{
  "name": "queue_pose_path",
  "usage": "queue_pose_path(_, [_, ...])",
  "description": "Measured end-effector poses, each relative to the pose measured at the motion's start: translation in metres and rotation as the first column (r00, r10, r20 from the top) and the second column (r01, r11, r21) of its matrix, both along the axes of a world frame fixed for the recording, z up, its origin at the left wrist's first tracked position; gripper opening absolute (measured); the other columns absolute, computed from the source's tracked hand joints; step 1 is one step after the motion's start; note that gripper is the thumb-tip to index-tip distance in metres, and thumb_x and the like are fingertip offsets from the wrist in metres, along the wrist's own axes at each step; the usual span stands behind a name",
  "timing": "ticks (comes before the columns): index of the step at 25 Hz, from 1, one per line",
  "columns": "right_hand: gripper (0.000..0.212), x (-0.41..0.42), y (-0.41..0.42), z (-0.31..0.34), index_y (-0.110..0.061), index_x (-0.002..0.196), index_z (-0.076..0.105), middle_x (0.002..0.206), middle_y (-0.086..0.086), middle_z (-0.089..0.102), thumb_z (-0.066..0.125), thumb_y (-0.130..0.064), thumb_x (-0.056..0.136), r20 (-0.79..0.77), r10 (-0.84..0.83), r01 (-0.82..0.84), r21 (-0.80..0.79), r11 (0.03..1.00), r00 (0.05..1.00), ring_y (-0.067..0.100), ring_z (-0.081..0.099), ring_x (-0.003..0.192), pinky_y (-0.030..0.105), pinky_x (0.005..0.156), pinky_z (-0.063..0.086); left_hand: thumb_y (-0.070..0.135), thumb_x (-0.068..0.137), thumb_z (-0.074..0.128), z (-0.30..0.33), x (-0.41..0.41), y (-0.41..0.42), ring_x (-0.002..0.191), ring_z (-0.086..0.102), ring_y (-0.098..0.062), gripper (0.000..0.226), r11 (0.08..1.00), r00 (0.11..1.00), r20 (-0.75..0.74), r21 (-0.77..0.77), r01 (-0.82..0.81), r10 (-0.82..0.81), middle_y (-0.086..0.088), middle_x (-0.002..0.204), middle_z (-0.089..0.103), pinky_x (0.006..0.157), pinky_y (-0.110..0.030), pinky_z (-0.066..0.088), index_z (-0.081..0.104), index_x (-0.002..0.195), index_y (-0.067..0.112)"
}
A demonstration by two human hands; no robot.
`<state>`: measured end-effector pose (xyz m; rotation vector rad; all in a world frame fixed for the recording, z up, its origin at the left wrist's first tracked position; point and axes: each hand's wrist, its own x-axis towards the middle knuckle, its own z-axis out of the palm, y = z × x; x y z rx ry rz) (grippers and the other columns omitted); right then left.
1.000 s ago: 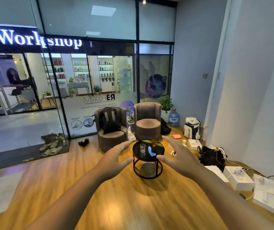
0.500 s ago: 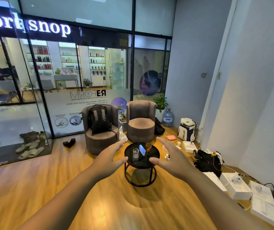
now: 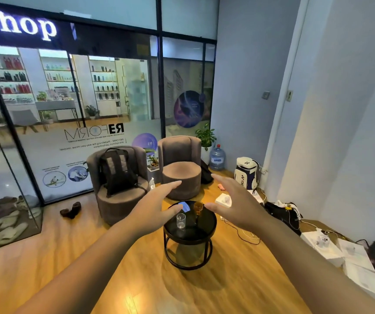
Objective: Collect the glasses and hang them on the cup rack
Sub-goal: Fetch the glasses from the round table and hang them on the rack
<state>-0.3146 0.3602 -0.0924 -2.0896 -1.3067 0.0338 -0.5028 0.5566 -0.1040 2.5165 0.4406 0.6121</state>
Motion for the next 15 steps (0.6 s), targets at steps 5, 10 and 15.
queue_pose_path(5, [0.086, 0.045, 0.058, -0.007, -0.042, 0.162, 0.031, 0.169, -0.008, 0.035, 0.071, -0.065, 0.089, 0.006, -0.012, 0.012, 0.022, 1.000, 1.000, 0.020, 0.039, 0.151, 0.046, 0.112, 0.044, 0.039, 0.096, 0.072, -0.009, 0.042, 0.060, 0.146, 0.041, -0.006, 0.073, 1.000, 1.000, 0.016, -0.013, -0.014, 0.014, 0.013, 0.159, 0.047, 0.117, -0.032, 0.039, 0.037, 0.160, 0.033])
queue_pose_path(10, [0.086, 0.107, 0.121, -0.030, -0.043, 0.162, 0.029, 0.170, -0.008, 0.034, 0.072, -0.062, 0.090, -0.053, 0.021, -0.022, -0.012, 1.000, 0.998, 0.019, 0.036, 0.153, 0.043, 0.114, 0.043, 0.037, 0.097, 0.071, -0.027, 0.094, 0.110, 0.145, 0.044, -0.010, 0.073, 0.996, 0.996, -0.023, -0.043, -0.082, 0.082, 0.011, 0.159, 0.046, 0.117, -0.034, 0.041, 0.035, 0.160, 0.034])
queue_pose_path(15, [0.088, 0.187, 0.195, -0.050, -0.044, 0.163, 0.028, 0.170, -0.008, 0.034, 0.072, -0.063, 0.090, -0.096, 0.088, -0.094, -0.057, 0.994, 0.991, 0.018, 0.036, 0.153, 0.041, 0.113, 0.043, 0.035, 0.096, 0.073, -0.042, 0.162, 0.167, 0.146, 0.042, -0.012, 0.074, 0.981, 0.985, -0.073, -0.102, -0.163, 0.156, 0.010, 0.160, 0.046, 0.117, -0.042, 0.044, 0.035, 0.160, 0.035])
